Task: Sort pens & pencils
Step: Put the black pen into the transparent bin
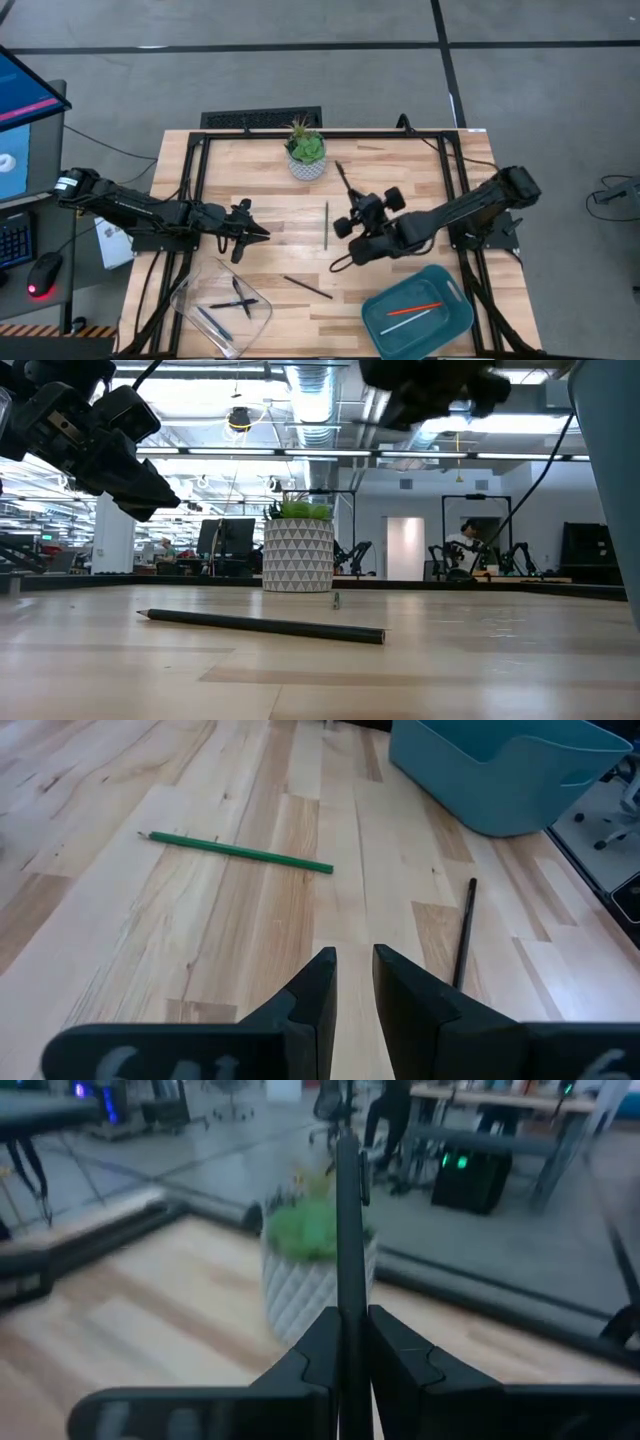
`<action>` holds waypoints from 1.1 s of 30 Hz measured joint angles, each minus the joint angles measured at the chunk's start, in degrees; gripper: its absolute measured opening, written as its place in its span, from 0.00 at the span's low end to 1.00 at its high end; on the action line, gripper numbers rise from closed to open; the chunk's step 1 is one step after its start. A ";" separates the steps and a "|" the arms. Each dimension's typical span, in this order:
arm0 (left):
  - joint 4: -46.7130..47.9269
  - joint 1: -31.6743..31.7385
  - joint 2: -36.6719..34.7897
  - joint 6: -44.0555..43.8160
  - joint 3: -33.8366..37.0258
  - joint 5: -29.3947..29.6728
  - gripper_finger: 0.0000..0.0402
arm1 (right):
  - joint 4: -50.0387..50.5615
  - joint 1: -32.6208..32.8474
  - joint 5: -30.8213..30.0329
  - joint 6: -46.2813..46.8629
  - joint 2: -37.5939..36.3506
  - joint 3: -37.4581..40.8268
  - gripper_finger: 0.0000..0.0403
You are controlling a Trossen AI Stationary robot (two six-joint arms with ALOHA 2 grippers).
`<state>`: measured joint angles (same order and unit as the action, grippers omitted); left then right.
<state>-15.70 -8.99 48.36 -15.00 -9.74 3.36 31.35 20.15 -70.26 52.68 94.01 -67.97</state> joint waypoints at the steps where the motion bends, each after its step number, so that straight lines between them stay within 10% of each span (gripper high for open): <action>1: 0.02 0.00 0.00 0.00 0.00 0.02 0.15 | -0.25 -0.19 -0.61 -1.24 -1.03 -0.02 0.15; 33: -1.36 0.02 0.00 2.33 0.00 0.06 0.15 | -5.74 20.79 1.68 -5.24 -4.15 -0.02 0.15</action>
<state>-17.06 -8.97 48.36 -12.68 -9.74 3.42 25.61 40.94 -68.58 47.44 89.86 -67.99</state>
